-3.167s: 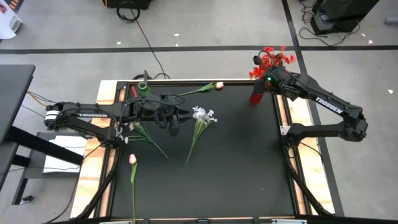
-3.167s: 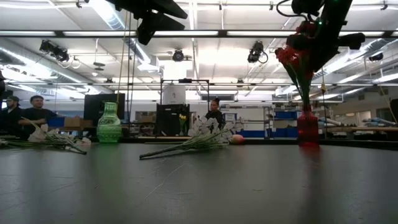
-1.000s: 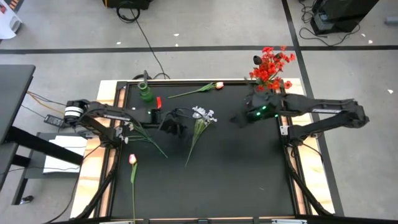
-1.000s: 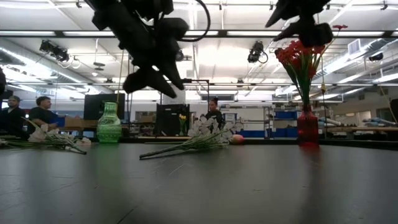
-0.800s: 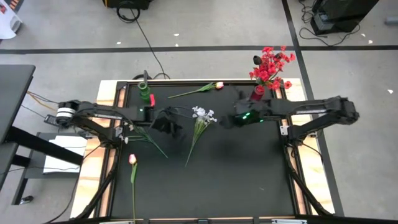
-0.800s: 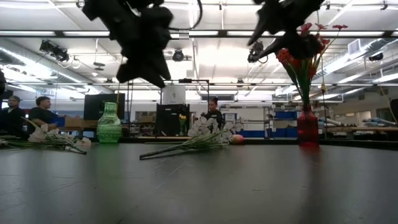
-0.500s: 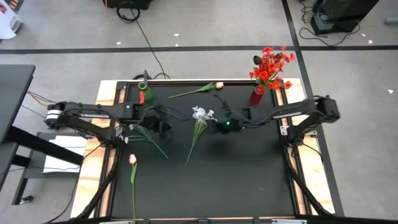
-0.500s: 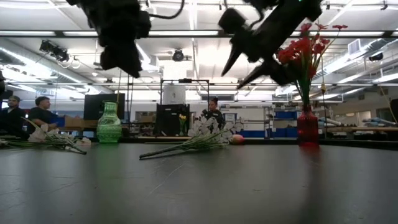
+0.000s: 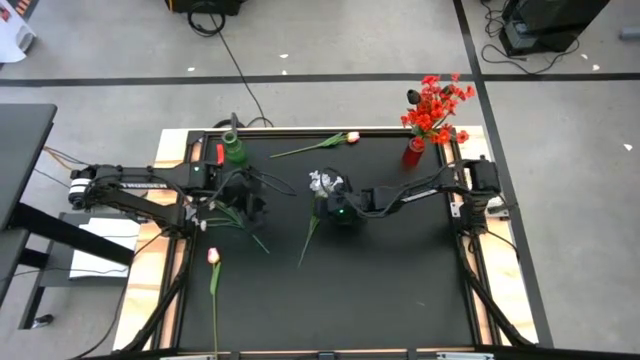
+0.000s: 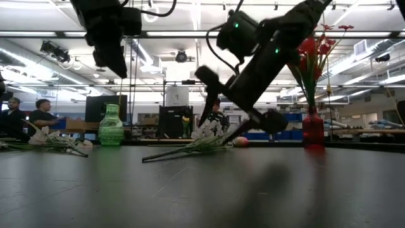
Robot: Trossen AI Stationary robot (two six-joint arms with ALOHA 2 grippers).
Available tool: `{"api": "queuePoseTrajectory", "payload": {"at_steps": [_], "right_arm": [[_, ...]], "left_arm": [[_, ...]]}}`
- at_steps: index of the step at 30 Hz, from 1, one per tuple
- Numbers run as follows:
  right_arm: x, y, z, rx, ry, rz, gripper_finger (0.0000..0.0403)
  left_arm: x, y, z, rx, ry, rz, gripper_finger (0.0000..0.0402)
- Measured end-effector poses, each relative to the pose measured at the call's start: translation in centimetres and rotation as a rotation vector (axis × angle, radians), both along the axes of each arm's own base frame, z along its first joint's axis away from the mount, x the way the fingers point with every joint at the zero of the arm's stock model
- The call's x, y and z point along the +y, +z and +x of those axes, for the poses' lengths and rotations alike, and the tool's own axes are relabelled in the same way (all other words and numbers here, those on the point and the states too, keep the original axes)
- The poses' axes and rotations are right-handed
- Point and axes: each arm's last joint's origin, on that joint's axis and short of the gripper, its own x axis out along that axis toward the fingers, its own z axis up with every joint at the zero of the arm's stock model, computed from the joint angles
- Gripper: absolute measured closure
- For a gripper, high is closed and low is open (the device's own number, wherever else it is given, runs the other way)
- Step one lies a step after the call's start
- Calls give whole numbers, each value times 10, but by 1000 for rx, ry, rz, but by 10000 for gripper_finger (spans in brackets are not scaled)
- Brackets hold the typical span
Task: Sort flowers into vase by color
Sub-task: Put the right white flower into the green flower vase
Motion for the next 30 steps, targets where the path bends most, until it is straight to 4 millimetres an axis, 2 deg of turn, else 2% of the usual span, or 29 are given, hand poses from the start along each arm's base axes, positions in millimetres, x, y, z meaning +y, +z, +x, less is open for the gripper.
{"api": "queuePoseTrajectory", "payload": {"at_steps": [6, 13, 18, 25, 27, 30], "right_arm": [[-5, -17, 10, -42, -72, -75, 125], [-16, -30, 22, -32, -87, -96, 153], [-21, -30, 21, -21, -98, -88, 217], [-27, -32, 21, -1, 8, -107, 375], [-28, -31, 22, -11, 43, -118, 389], [-30, -29, 25, -61, 67, -115, 382]], "left_arm": [[0, -1, -1, 12, 0, -1, 271], [0, -1, -1, 19, 0, -2, 271], [0, -2, -2, 30, 13, -10, 271], [0, -2, -2, 25, 78, -50, 271], [0, -1, -2, 17, 106, -67, 271], [0, -1, -1, 4, 146, -92, 271]]}}
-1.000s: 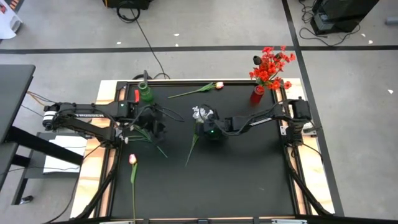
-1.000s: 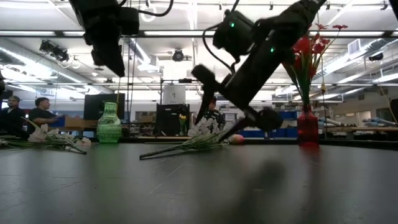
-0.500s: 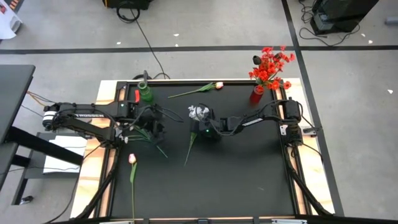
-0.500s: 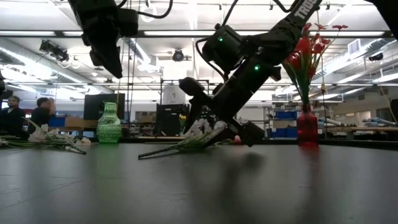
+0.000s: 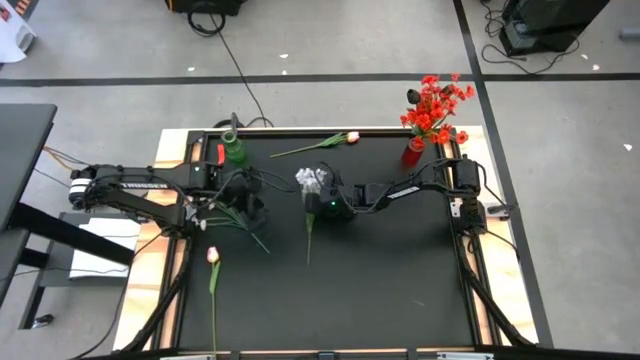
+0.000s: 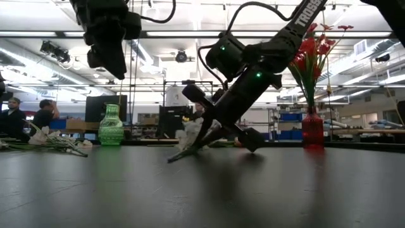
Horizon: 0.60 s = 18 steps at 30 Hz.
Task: Sort flowers into vase by color
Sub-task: Put the right white flower into the green flower vase
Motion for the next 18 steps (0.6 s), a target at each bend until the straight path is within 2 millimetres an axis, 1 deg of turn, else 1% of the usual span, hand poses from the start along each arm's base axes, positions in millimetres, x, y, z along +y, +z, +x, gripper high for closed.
{"api": "queuePoseTrajectory", "payload": {"at_steps": [3, 7, 10, 13, 16, 18], "right_arm": [[0, 9, 6, -102, 39, -26, 391], [1, 36, 10, -233, 70, -104, 394], [1, 60, 7, -273, 92, -197, 395], [-1, 90, 0, -322, 128, -310, 396], [-4, 117, -9, -352, 156, -425, 396], [-6, 130, -14, -356, 188, -505, 396]], "left_arm": [[0, 0, 0, -6, 52, -32, 271], [-2, 0, 1, -13, 101, -68, 271], [-5, 0, 1, -17, 114, -85, 271], [-8, 2, 4, -51, 121, -96, 271], [-8, 7, 10, -137, 121, -61, 265], [-8, 12, 16, -213, 104, -15, 249]]}}
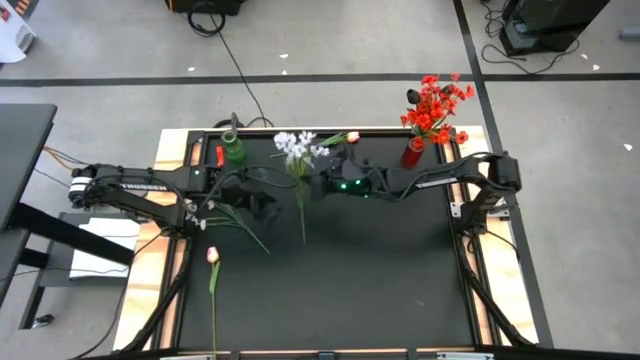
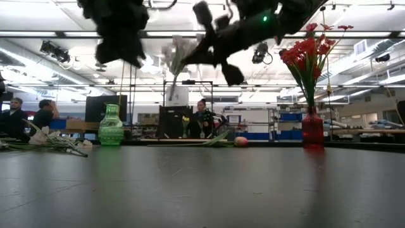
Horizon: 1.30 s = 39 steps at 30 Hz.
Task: Sort flowers into vase by color
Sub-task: Put the right white flower into the green flower vase
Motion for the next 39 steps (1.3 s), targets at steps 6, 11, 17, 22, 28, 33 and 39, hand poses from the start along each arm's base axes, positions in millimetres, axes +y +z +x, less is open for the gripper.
{"api": "queuePoseTrajectory", "payload": {"at_steps": [6, 11, 17, 22, 28, 33, 39], "right_arm": [[-5, 29, -13, -43, 61, -148, 397], [-6, 46, -21, -77, 108, -228, 398], [-4, 55, -25, -93, 183, -313, 398], [-2, 55, -24, -95, 231, -336, 398], [-1, 60, -24, -147, 261, -366, 398], [0, 61, -24, -160, 294, -399, 397], [-1, 61, -24, -156, 277, -369, 351]], "left_arm": [[4, 17, 17, -230, 22, 100, 169], [12, 26, 22, -336, 65, 129, 130], [20, 33, 24, -408, 118, 162, 141], [19, 45, 28, -521, 43, 232, 174], [19, 48, 29, -541, 16, 283, 237], [19, 48, 29, -538, 14, 283, 325], [19, 46, 28, -523, -5, 278, 389]]}}
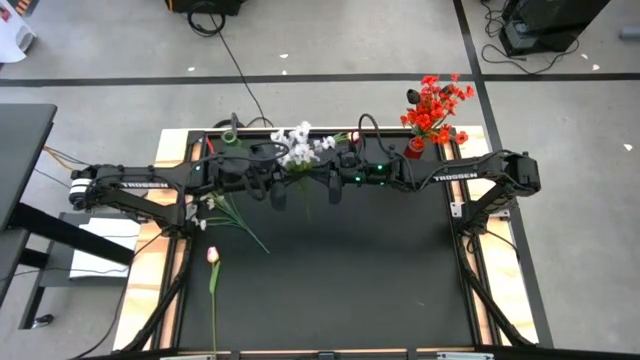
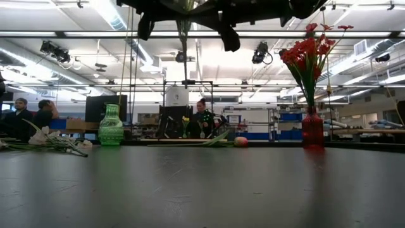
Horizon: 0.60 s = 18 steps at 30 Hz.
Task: Sort flowers into vase by color
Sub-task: Put the right white flower into the green flower vase
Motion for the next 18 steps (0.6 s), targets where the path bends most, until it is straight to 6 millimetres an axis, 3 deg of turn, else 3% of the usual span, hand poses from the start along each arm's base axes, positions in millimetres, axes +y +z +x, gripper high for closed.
{"api": "queuePoseTrajectory", "payload": {"at_steps": [6, 9, 11, 15, 18], "right_arm": [[-5, 10, -8, -26, -12, 0, 281], [-9, 24, -17, -80, -27, -5, 259], [-12, 32, -22, -97, -39, 3, 251], [-18, 28, -30, -15, -64, 105, 247], [-21, 44, -44, -61, -37, 142, 248]], "left_arm": [[0, 3, 0, -8, -17, 16, 389], [4, -4, -5, 59, 99, 41, 389], [9, -4, -9, 76, 189, 62, 389], [18, 2, -23, 90, 274, 77, 389], [24, 7, -33, 97, 300, 99, 390]]}}
